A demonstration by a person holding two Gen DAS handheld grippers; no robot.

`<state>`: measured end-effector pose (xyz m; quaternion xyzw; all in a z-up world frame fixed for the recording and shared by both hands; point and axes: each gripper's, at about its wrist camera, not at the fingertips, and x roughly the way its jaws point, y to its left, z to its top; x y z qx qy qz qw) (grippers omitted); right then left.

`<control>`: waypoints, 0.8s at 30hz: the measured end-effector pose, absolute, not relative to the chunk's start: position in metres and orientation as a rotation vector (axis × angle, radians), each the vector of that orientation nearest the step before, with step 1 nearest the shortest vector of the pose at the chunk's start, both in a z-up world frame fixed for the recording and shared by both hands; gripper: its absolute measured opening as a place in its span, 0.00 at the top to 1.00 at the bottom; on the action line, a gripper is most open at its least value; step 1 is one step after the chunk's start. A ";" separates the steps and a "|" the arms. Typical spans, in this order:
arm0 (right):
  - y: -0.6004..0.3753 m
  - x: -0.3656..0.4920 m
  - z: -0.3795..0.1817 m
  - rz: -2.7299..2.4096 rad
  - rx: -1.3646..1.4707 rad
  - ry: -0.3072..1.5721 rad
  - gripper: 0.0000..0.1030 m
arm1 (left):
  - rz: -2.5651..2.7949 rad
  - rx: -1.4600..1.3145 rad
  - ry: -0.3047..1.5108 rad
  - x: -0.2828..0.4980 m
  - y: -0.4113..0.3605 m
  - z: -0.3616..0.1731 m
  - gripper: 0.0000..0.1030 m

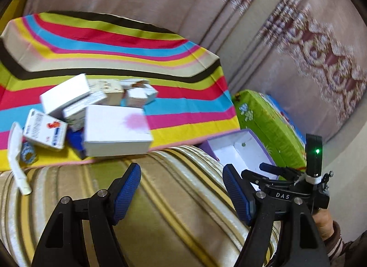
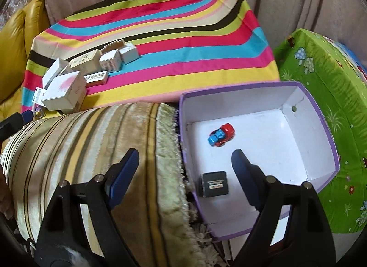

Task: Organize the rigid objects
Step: 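Grasp the white pink-marked box with the right gripper while the left grasps a white box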

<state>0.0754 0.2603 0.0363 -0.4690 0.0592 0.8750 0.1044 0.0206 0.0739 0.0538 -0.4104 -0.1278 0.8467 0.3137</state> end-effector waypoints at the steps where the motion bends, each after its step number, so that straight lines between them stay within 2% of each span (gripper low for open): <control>1: 0.257 0.073 0.037 2.586 -1.385 0.170 0.18 | 2.243 -1.080 -0.357 0.018 0.066 0.054 0.28; 10: 0.218 0.045 0.045 2.629 -1.390 0.193 0.17 | 2.343 -1.089 -0.464 -0.017 0.016 0.060 0.27; 11: 0.211 0.041 0.046 2.641 -1.390 0.197 0.15 | 2.354 -1.096 -0.491 -0.023 0.009 0.060 0.26; 13: 0.198 0.035 0.048 2.661 -1.386 0.203 0.10 | 2.388 -1.111 -0.547 -0.035 -0.002 0.061 0.16; 14: 0.192 0.031 0.049 2.674 -1.382 0.211 0.07 | 2.405 -1.124 -0.581 -0.042 -0.009 0.061 0.16; 18: 0.170 0.016 0.052 2.719 -1.372 0.239 0.04 | 2.430 -1.175 -0.661 -0.070 -0.023 0.063 0.09; 19: 0.165 0.012 0.053 2.724 -1.375 0.239 0.03 | 2.420 -1.196 -0.681 -0.078 -0.025 0.063 0.03; 20: 0.160 0.007 0.053 2.730 -1.383 0.244 0.02 | 2.399 -1.223 -0.701 -0.086 -0.027 0.061 0.00; 24: 0.139 -0.010 0.056 2.749 -1.395 0.247 0.02 | 2.385 -1.314 -0.749 -0.114 -0.029 0.057 0.00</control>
